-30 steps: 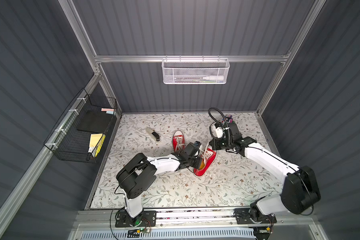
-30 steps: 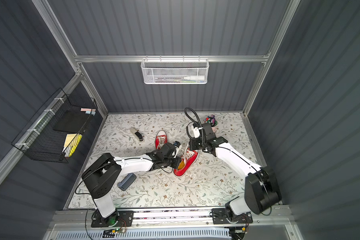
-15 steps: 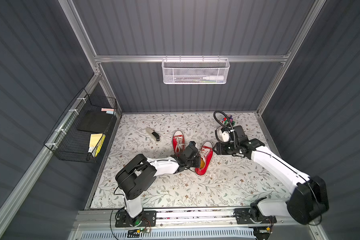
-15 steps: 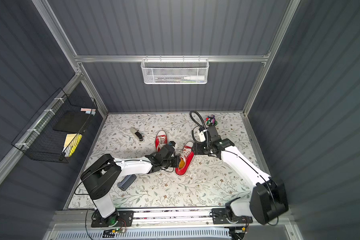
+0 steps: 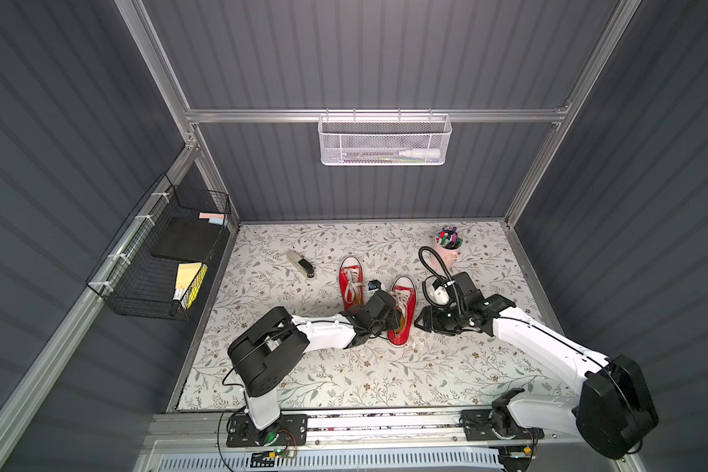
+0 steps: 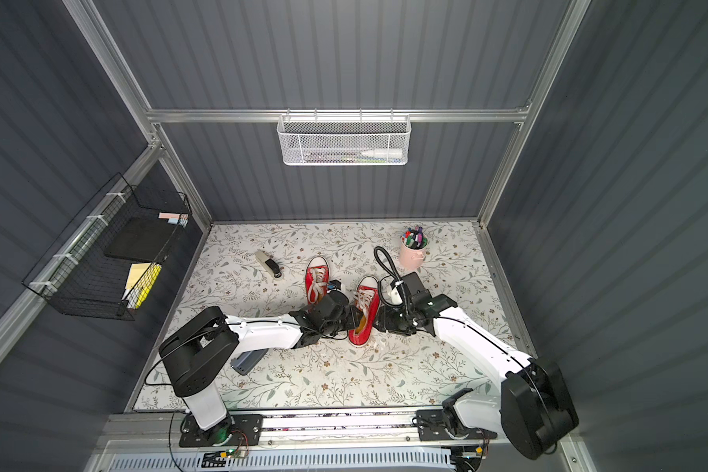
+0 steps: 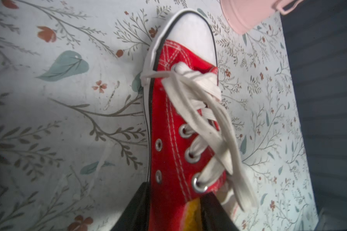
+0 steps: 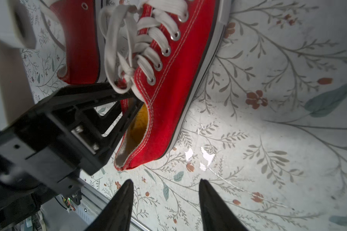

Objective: Remove the insole from the shoe
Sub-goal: Untie the shoelace on the shoe.

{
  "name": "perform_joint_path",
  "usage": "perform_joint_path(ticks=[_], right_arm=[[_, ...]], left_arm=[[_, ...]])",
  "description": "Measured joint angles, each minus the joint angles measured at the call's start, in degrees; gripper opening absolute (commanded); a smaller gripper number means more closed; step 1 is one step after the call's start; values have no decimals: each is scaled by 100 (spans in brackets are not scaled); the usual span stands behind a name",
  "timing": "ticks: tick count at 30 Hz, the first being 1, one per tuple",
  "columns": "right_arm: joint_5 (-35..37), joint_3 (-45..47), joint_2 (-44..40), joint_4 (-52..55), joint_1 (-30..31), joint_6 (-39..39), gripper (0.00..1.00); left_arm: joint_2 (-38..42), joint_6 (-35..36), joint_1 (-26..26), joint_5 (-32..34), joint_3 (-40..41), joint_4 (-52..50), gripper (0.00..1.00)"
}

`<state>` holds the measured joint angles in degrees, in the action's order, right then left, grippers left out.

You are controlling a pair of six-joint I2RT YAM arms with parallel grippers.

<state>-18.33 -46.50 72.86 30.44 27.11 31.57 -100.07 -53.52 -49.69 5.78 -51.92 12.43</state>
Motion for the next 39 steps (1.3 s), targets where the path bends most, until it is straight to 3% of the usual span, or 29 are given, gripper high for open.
perform_joint_path(ticks=[3,9,18,31,39], right_arm=[[227,-72,-35,61,-13,-11,54],[428,-116,-280,162,-214,-118,51],[463,-116,-573,286,-330,-238,49],[461,-105,-741,396,-422,-352,48],[457,-68,-769,411,-487,-361,47]], left_arm=[[568,-7,2,146,232,-46,47],[1178,278,2,-142,291,146,35],[664,761,2,-1080,267,168,27],[160,874,37,-946,-7,151,23],[-31,872,50,-903,-66,155,27]])
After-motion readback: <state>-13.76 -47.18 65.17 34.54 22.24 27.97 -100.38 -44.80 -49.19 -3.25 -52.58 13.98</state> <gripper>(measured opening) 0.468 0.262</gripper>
